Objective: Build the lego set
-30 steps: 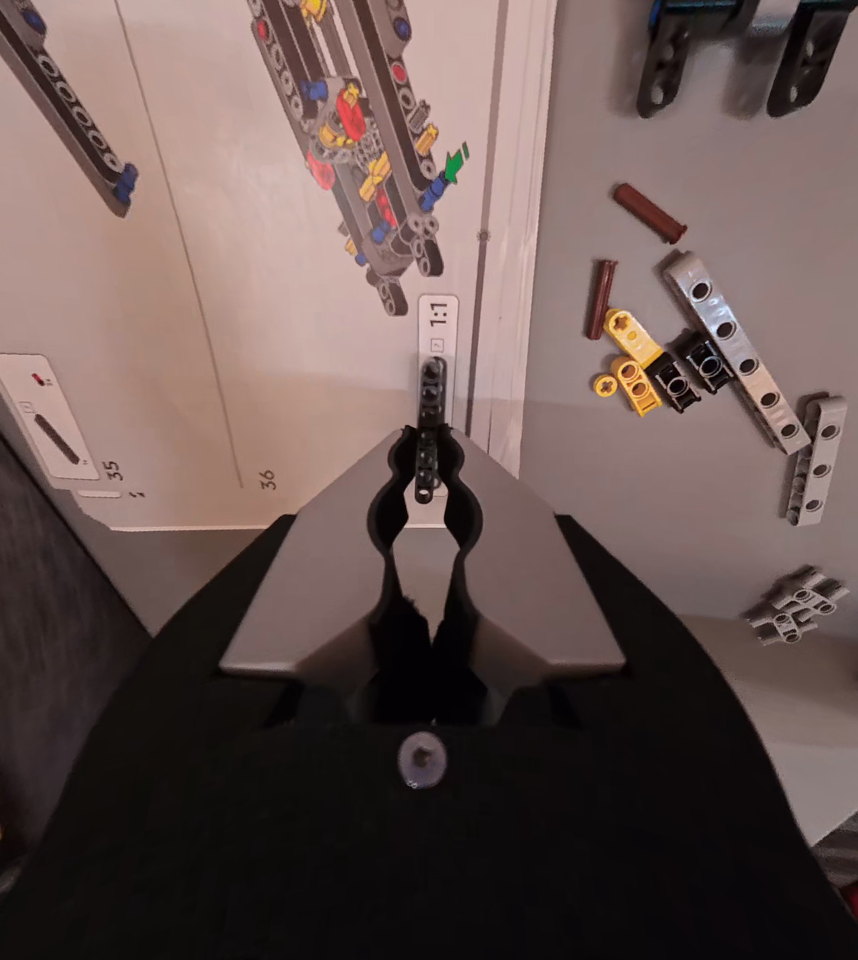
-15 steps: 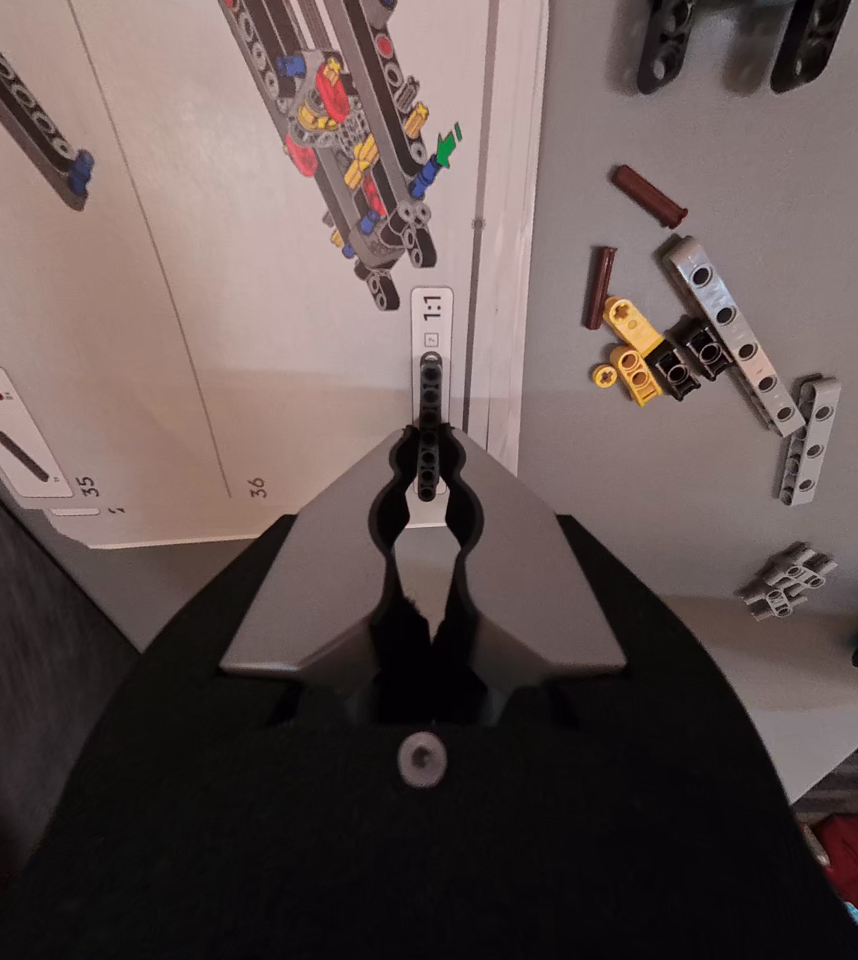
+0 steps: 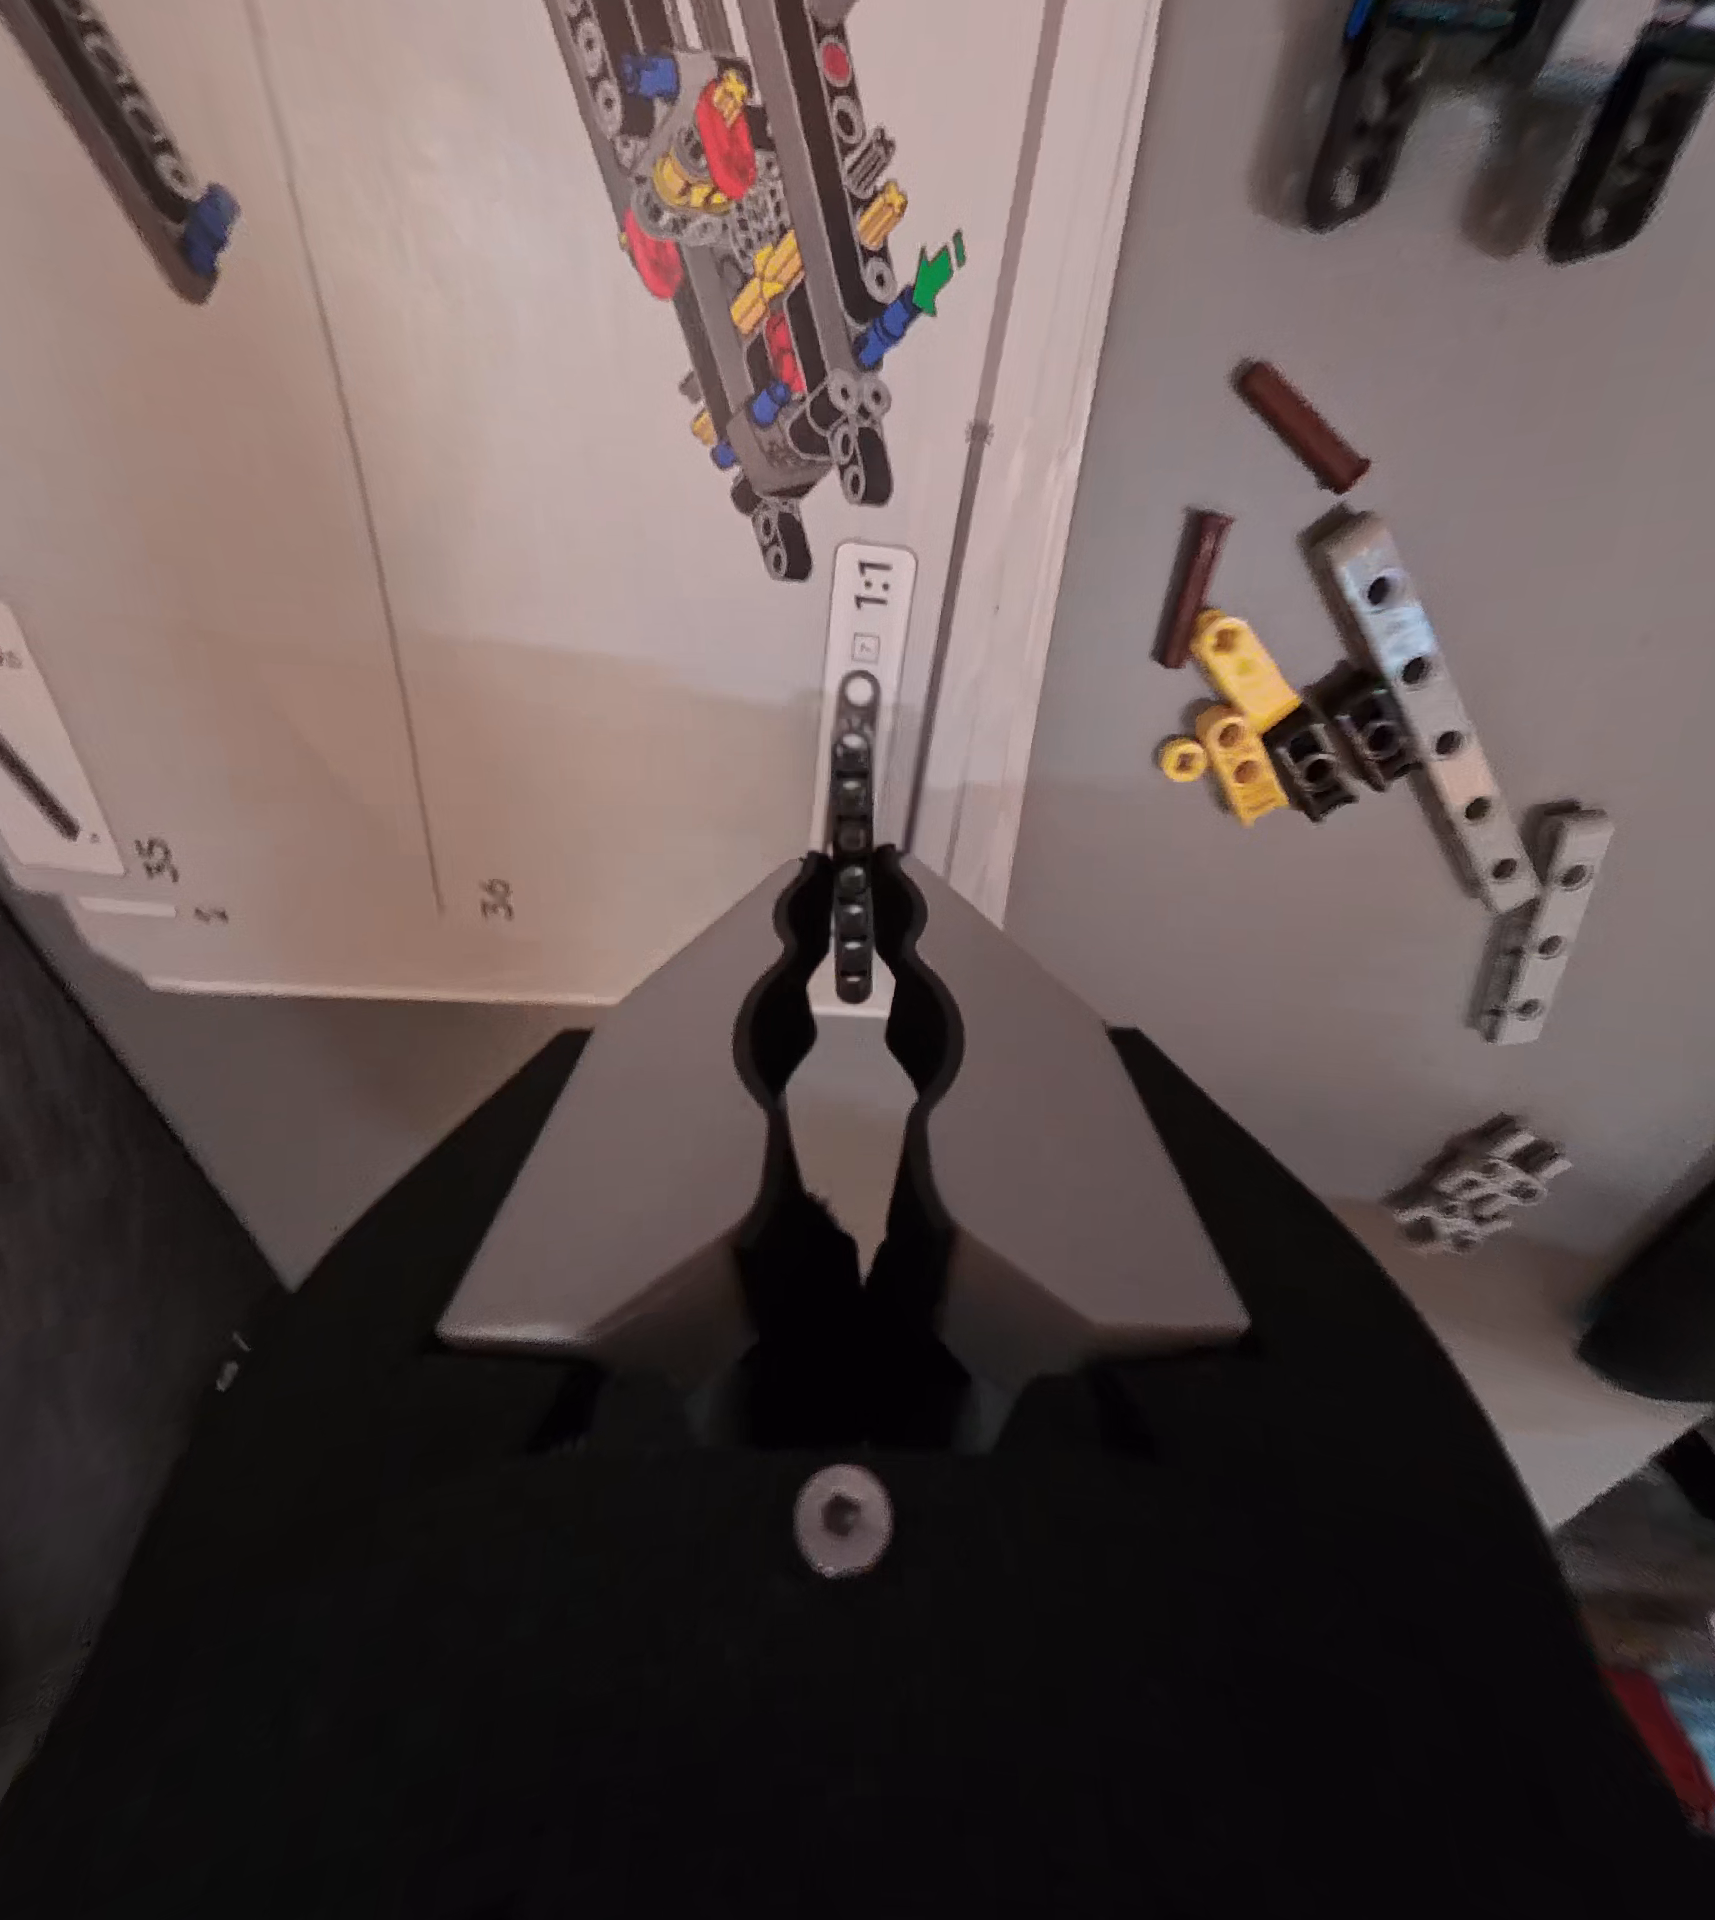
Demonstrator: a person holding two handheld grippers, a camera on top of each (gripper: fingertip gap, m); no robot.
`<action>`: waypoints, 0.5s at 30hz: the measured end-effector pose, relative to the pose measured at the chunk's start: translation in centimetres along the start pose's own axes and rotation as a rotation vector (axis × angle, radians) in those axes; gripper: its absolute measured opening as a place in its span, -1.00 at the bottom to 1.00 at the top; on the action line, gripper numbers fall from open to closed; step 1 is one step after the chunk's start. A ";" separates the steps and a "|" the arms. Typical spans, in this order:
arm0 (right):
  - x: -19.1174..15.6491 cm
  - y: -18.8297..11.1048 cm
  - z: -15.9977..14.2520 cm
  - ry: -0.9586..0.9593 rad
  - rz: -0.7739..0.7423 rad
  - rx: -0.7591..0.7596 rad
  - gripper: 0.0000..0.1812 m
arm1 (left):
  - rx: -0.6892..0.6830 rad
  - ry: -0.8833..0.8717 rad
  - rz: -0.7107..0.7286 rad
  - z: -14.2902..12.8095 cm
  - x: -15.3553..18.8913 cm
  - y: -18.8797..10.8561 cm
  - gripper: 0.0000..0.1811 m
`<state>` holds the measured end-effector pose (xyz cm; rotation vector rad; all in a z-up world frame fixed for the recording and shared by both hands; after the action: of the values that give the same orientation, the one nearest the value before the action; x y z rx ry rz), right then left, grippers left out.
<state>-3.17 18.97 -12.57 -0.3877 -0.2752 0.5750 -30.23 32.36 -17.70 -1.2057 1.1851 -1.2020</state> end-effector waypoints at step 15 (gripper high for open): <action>-12.7 -2.4 -6.1 -0.589 0.433 -0.348 -0.78 | 0.423 0.213 -0.136 2.9 24.3 -5.5 -0.93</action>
<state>-10.05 8.15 -18.84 -0.6166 -0.8772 1.0717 -26.93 8.06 -12.17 -0.8643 0.9433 -1.6210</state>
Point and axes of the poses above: each gripper's, where its closed fingertips meet, y out along the fingers, z out of its top, x = y × z across the jaws, the point moved 5 cm from there along -y, back along the fingers, and after that the axes turned 13 degrees about -y, right-handed, at the moved point
